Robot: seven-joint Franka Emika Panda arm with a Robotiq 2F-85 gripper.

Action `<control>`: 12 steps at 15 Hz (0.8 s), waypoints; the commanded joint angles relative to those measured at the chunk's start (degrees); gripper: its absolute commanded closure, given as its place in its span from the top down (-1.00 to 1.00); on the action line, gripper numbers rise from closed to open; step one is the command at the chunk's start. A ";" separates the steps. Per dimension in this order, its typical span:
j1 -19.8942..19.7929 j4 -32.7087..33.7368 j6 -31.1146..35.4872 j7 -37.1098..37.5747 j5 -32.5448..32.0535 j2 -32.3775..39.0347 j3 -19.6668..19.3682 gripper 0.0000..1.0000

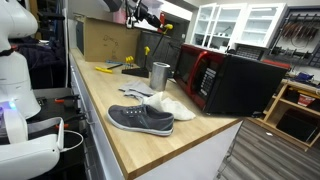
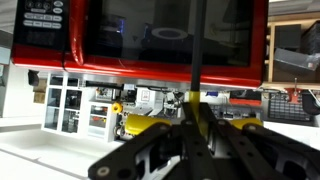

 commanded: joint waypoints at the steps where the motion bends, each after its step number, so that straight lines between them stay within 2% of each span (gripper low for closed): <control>1: 0.29 4.21 -1.13 10.58 -9.13 0.86 0.06 -0.94; 6: 1.68 5.73 -6.95 18.10 -20.31 3.77 -0.28 -0.94; 12: 3.78 5.13 -14.08 27.01 -30.63 9.73 -0.28 -0.94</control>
